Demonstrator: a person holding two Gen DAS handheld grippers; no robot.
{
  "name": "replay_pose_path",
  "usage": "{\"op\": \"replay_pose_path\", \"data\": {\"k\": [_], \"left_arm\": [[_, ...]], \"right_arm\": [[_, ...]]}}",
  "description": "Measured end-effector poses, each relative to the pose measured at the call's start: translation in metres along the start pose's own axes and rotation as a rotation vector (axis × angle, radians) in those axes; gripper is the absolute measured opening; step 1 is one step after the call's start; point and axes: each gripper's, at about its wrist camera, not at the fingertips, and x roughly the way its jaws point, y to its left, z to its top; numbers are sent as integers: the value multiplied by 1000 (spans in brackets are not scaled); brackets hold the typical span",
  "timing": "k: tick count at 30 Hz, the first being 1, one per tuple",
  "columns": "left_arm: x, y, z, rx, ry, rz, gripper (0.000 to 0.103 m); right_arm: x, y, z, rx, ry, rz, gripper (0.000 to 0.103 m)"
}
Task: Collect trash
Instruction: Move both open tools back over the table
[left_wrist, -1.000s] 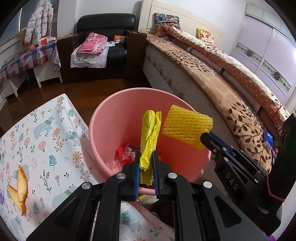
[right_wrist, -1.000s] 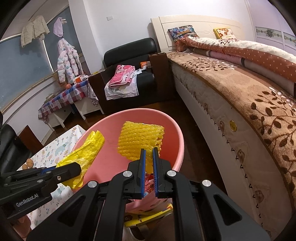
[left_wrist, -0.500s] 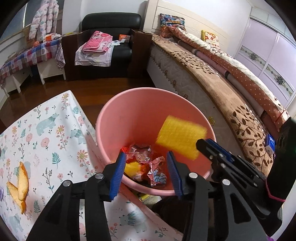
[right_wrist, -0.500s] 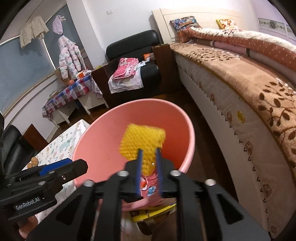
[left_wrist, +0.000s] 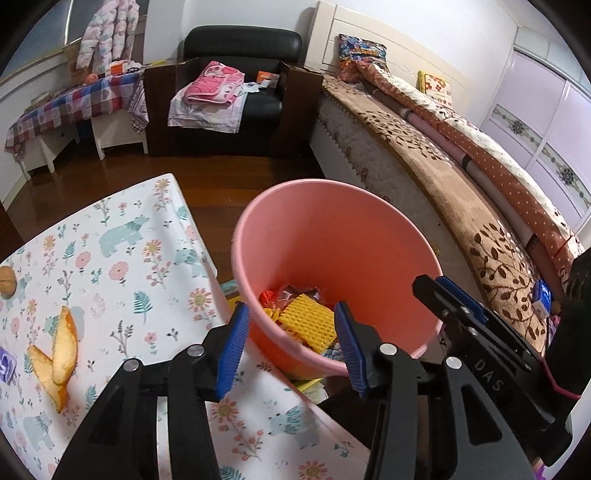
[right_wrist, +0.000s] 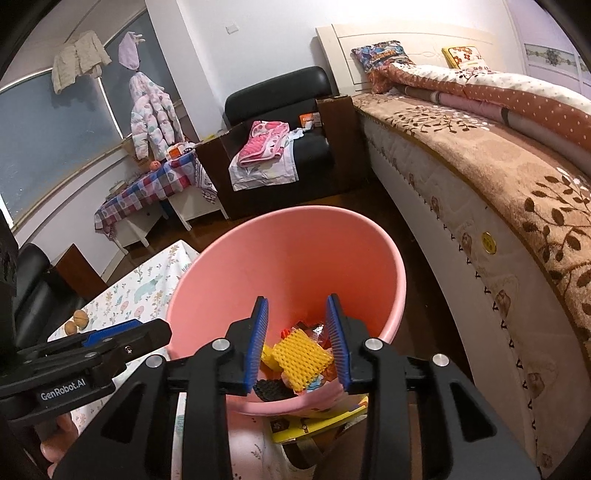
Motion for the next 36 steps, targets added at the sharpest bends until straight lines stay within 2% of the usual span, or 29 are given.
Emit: {"op": "replay_pose_path", "data": {"k": [17,28,36], "left_arm": [[-63,46,-24,-52,-90,48,47],[-103,97,-52,-131,-133,112,47],[-127,142,-75,-228,-165,166,47]], "right_arm": [[-27,41,-7,-36,-82,93,33],[-32,89,-26,-135,-48,147,33],[-33,121,-41,-197,-9,182,33]]}}
